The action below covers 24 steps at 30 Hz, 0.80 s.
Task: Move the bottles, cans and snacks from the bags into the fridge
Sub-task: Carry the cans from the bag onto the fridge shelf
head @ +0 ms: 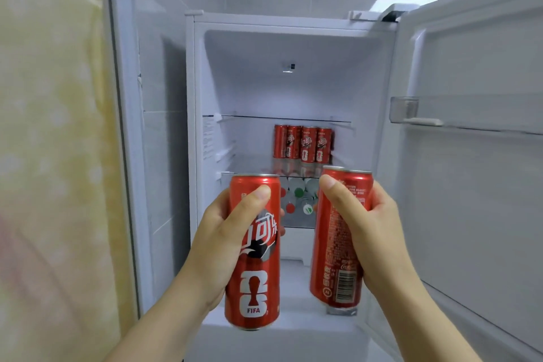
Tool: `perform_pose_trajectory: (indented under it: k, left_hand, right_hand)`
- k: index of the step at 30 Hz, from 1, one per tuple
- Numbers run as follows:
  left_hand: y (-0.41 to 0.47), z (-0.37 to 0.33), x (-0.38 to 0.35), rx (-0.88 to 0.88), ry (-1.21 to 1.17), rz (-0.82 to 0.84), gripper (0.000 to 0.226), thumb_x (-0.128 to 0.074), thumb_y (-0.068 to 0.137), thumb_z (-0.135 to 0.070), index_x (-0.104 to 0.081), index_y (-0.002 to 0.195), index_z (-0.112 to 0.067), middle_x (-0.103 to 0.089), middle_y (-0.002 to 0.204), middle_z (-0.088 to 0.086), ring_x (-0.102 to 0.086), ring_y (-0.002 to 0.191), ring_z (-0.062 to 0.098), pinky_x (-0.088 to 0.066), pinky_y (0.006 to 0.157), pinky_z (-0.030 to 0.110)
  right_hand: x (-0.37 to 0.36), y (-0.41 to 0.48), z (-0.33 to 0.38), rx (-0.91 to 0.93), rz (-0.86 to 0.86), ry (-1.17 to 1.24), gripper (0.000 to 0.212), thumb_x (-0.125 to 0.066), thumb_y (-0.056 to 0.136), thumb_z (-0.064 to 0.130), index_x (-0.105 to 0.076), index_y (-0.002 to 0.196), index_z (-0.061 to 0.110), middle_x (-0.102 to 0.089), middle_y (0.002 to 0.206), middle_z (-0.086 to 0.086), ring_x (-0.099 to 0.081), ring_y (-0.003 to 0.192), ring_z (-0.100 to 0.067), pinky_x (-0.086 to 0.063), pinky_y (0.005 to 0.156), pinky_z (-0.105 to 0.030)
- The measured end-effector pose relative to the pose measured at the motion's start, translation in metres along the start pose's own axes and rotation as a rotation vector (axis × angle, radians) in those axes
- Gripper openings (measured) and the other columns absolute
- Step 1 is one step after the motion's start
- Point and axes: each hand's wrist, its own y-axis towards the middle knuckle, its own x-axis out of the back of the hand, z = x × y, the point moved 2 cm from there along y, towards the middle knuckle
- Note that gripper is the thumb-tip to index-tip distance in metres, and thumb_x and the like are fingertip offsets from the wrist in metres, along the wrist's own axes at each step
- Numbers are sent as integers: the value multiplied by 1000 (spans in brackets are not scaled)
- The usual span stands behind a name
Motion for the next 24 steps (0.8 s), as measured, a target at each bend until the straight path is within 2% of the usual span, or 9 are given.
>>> perform_pose_trajectory:
  k: [3,6,9,12,14,16,21,24]
  left_hand:
    - [27,11,-4,-6,10,-38,38,-66,73,-52,-63,102,-27,-76,91,1,-73,81,22,-58,66,35]
    - [50,25,-5,7,22,-61,43,-59,70,-50,-62,104,-25,-76,90,1,-73,81,22,-58,68,37]
    - [72,36,-5,7,31,-67,45,-61,72,-51,-61,107,-23,-75,90,1,-73,82,23,-58,69,38]
    - [99,48,-2,7,27,-59,47,-63,73,-53,-61,108,-22,-75,90,1,-73,82,22,-59,68,36]
    - [118,56,1,16,29,-45,48,-58,69,-52,-61,107,-23,-75,90,0,-73,82,22,-59,69,36]
    - [139,63,5,18,24,-26,47,-57,67,-52,-61,105,-24,-76,88,-1,-73,81,20,-59,67,35]
    - [199,78,22,0,5,8,41,-57,66,-51,-61,100,-28,-75,82,-4,-74,75,17,-58,58,28]
    - [239,82,37,-10,-3,12,49,-60,64,-55,-62,105,-28,-76,89,-1,-74,80,22,-60,71,40]
  right_hand:
    - [-1,24,-19,-6,29,17,40,-75,62,58,-64,91,33,-73,81,6,-72,75,-14,-57,61,-28]
    - [-1,42,-37,-30,46,37,43,-68,62,52,-62,98,28,-73,80,10,-72,74,-9,-55,56,-22]
    - [-3,61,-52,-42,33,25,38,-77,67,56,-64,93,32,-74,83,6,-73,76,-13,-58,63,-31]
    - [-7,84,-68,-47,8,25,30,-73,64,54,-66,86,35,-74,84,1,-73,77,-19,-60,68,-39]
    - [-11,98,-77,-47,-6,19,36,-78,65,56,-65,89,32,-74,83,1,-73,76,-20,-60,71,-42]
    - [-18,112,-85,-45,-20,14,44,-74,63,53,-64,94,25,-74,81,0,-73,73,-21,-59,70,-42]
    - [-43,155,-111,-42,-65,10,41,-69,61,49,-63,94,25,-73,75,4,-73,66,-16,-55,52,-23]
    - [-63,185,-124,-40,-93,-12,44,-70,59,50,-64,95,25,-73,79,1,-73,66,-18,-55,52,-22]
